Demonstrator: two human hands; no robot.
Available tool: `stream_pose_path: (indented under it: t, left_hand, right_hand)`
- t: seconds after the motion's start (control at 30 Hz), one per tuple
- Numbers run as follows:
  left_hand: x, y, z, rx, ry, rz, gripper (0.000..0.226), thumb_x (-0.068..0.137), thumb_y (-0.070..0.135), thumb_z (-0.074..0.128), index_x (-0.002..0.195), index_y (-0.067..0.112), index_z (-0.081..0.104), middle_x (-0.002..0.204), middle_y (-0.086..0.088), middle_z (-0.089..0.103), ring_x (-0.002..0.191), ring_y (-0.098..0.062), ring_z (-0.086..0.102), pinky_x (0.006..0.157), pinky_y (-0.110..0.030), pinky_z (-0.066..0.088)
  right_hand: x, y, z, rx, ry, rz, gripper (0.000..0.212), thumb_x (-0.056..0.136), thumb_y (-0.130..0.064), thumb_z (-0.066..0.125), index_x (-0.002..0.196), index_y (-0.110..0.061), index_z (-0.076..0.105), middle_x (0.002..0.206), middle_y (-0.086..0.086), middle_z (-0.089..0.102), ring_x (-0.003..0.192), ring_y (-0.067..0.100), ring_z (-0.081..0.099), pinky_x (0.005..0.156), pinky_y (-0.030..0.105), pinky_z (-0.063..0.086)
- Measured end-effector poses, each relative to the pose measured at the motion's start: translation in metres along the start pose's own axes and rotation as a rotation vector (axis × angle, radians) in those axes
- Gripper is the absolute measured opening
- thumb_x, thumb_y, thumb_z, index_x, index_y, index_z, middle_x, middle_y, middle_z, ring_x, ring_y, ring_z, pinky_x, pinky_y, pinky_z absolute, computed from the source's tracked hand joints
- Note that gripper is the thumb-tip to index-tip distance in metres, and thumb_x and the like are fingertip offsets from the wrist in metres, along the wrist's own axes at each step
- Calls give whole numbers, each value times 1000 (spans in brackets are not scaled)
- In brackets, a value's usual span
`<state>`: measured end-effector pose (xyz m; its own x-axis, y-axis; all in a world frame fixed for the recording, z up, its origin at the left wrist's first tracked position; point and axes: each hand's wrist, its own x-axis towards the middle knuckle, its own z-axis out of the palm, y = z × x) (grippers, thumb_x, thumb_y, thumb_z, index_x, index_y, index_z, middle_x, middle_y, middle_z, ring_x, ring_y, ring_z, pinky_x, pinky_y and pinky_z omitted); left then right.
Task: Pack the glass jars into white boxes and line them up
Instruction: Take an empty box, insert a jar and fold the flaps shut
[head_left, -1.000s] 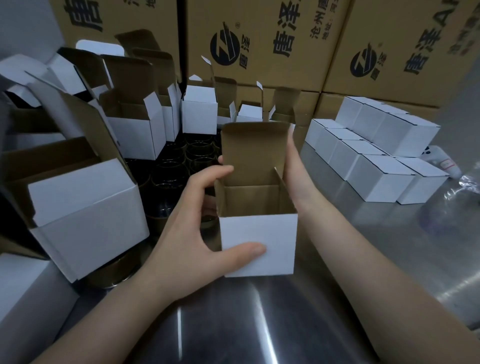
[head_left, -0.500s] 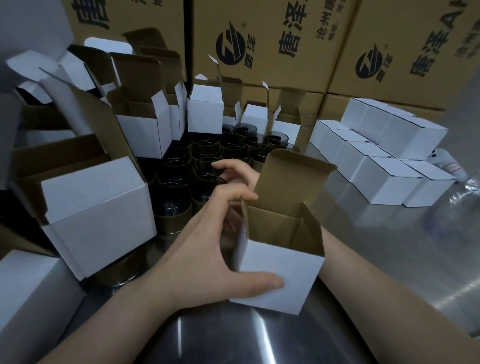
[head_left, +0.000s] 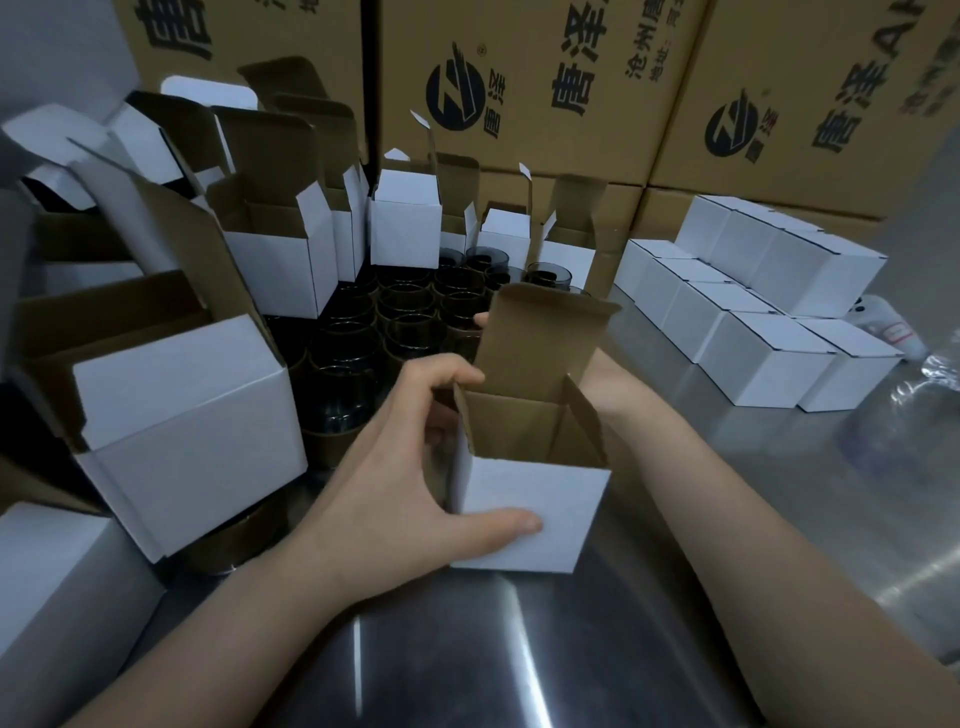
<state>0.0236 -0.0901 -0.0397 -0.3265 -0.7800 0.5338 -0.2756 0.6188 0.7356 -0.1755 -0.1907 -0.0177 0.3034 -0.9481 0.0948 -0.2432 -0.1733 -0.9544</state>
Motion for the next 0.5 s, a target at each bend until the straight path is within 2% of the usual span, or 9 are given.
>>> stream_pose_path:
  t: [0.03,0.07,0.1,0.17,0.23,0.27,0.33,0.4,0.5]
  left_hand:
    - [1,-2,0,8,19,-5,81,55,56,84,117,59,32,117,21,55,108,-9,62,85,-28,51]
    - [1,-3,1,19,39,-13,81,55,56,83,117,60,31,118,21,54,109,-8,61,86,-26,50]
    - [1,-5,1,25,59,-23,81,55,56,83,116,61,30,118,21,54,110,-7,60,87,-23,49]
    - [2,-9,2,25,98,-41,79,55,54,81,114,63,29,120,20,53,111,-3,58,87,-15,47]
    - [3,-13,3,32,121,-58,79,57,51,82,112,65,27,123,15,52,113,-1,56,88,-9,44]
    - [3,-14,4,41,128,-68,80,58,49,83,111,66,26,125,12,52,113,-1,56,88,-8,43]
    - [3,-17,5,64,139,-79,82,60,44,84,111,67,24,128,8,50,114,1,55,90,-7,42]
    - [3,-20,5,81,151,-82,86,63,38,87,112,68,22,130,8,48,114,3,53,90,-4,40]
    - [3,-22,5,101,154,-81,89,67,29,87,111,70,21,131,10,46,117,3,50,91,-3,40]
  right_hand:
    - [3,0,-7,-9,-21,8,30,85,22,53,83,-5,63,72,-10,73,70,-7,62,70,14,47]
    - [0,-2,-11,-47,-19,-4,33,86,17,58,84,-16,64,74,-19,72,74,-9,64,70,11,48]
    - [-3,-4,-14,-76,-12,-4,32,85,11,64,89,-21,67,80,-20,73,81,-7,66,71,11,49]
    - [-2,2,-22,-121,7,-19,33,82,4,72,99,-24,70,97,-9,75,94,5,68,76,16,54]
    - [0,4,-30,-144,39,13,37,82,-1,74,113,-20,69,115,6,71,109,21,65,92,29,55]
    - [-1,4,-33,-156,51,35,42,82,-3,74,120,-19,67,120,9,68,114,25,62,100,35,51]
    - [-2,3,-37,-194,49,73,48,82,-5,74,126,-19,63,124,10,65,118,26,58,106,42,46]
    - [-2,4,-39,-211,47,104,49,82,-3,73,127,-20,62,124,11,64,117,25,58,106,39,46]
    - [-3,4,-41,-210,32,108,50,83,2,70,128,-18,60,124,12,64,113,20,61,99,27,49]
